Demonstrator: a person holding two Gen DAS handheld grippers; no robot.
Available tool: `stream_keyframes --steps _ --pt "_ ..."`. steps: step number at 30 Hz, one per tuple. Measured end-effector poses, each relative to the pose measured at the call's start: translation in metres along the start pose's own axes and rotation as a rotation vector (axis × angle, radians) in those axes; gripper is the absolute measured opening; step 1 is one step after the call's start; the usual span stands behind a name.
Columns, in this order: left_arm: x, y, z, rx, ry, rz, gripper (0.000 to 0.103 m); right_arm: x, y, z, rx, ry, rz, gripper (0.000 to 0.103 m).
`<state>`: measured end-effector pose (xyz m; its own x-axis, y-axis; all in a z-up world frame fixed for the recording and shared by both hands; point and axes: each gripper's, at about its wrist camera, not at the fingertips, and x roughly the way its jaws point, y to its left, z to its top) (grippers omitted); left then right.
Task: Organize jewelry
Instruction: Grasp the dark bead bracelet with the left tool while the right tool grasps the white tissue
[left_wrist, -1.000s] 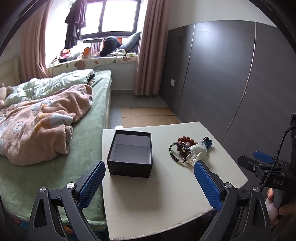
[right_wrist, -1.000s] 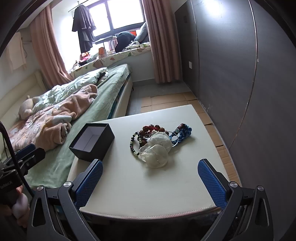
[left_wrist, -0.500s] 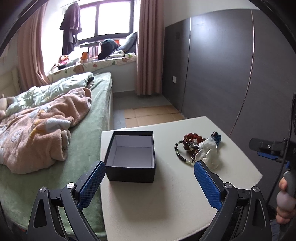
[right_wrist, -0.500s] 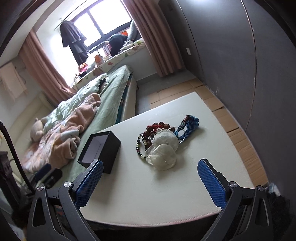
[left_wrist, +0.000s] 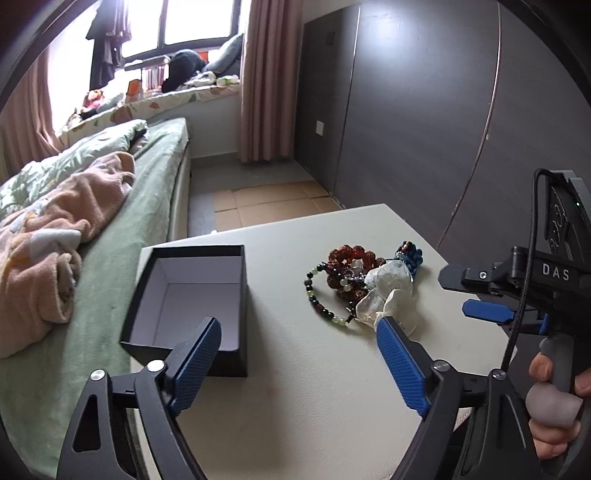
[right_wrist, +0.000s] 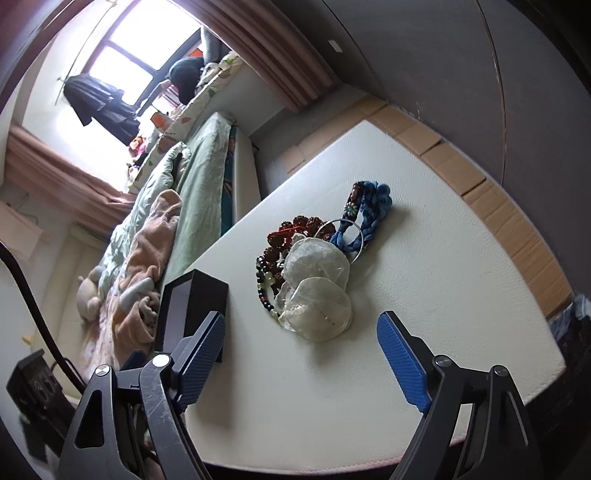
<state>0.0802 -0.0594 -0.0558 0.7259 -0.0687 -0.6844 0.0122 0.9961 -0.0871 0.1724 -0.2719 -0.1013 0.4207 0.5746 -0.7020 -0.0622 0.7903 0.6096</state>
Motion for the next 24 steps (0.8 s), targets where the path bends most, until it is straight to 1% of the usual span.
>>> stream_keyframes --steps 1,4,7,10,12,15,16,18,19,20,21,22,23,24 --pt "0.006 0.000 0.001 -0.004 0.014 -0.009 0.077 0.003 0.000 0.003 0.005 0.004 -0.009 0.085" --pt "0.020 -0.001 0.006 -0.029 0.046 -0.044 0.068 0.015 -0.003 0.011 0.028 0.021 -0.027 0.085" --pt "0.032 -0.001 0.012 -0.054 0.069 -0.077 0.062 0.026 -0.002 0.018 0.041 0.043 -0.042 0.085" --pt "0.042 -0.001 0.018 -0.070 0.079 -0.101 0.057 0.038 -0.001 0.025 0.054 0.061 -0.051 0.085" --pt "0.049 -0.003 0.021 -0.073 0.081 -0.112 0.056 0.047 -0.001 0.027 0.062 0.077 -0.065 0.085" --pt "0.057 -0.004 0.024 -0.086 0.091 -0.131 0.055 0.061 -0.001 0.032 0.081 0.108 -0.078 0.079" --pt "0.059 -0.004 0.025 -0.095 0.096 -0.139 0.055 0.064 -0.001 0.033 0.089 0.116 -0.080 0.076" --pt "0.064 -0.005 0.025 -0.105 0.106 -0.149 0.055 0.070 -0.001 0.035 0.105 0.127 -0.073 0.062" --pt "0.066 -0.006 0.025 -0.107 0.111 -0.152 0.055 0.073 -0.001 0.034 0.113 0.133 -0.064 0.045" --pt "0.068 -0.006 0.025 -0.107 0.115 -0.153 0.055 0.075 -0.002 0.033 0.120 0.137 -0.058 0.032" --pt "0.071 -0.007 0.025 -0.103 0.119 -0.156 0.055 0.075 -0.003 0.033 0.126 0.133 -0.065 0.026" --pt "0.073 -0.007 0.026 -0.100 0.121 -0.155 0.055 0.074 -0.003 0.033 0.126 0.125 -0.066 0.011" --pt "0.075 -0.008 0.026 -0.097 0.125 -0.153 0.055 0.073 -0.004 0.033 0.128 0.117 -0.056 0.006" --pt "0.077 -0.008 0.025 -0.096 0.129 -0.153 0.055 0.069 -0.004 0.034 0.133 0.099 -0.032 0.005"
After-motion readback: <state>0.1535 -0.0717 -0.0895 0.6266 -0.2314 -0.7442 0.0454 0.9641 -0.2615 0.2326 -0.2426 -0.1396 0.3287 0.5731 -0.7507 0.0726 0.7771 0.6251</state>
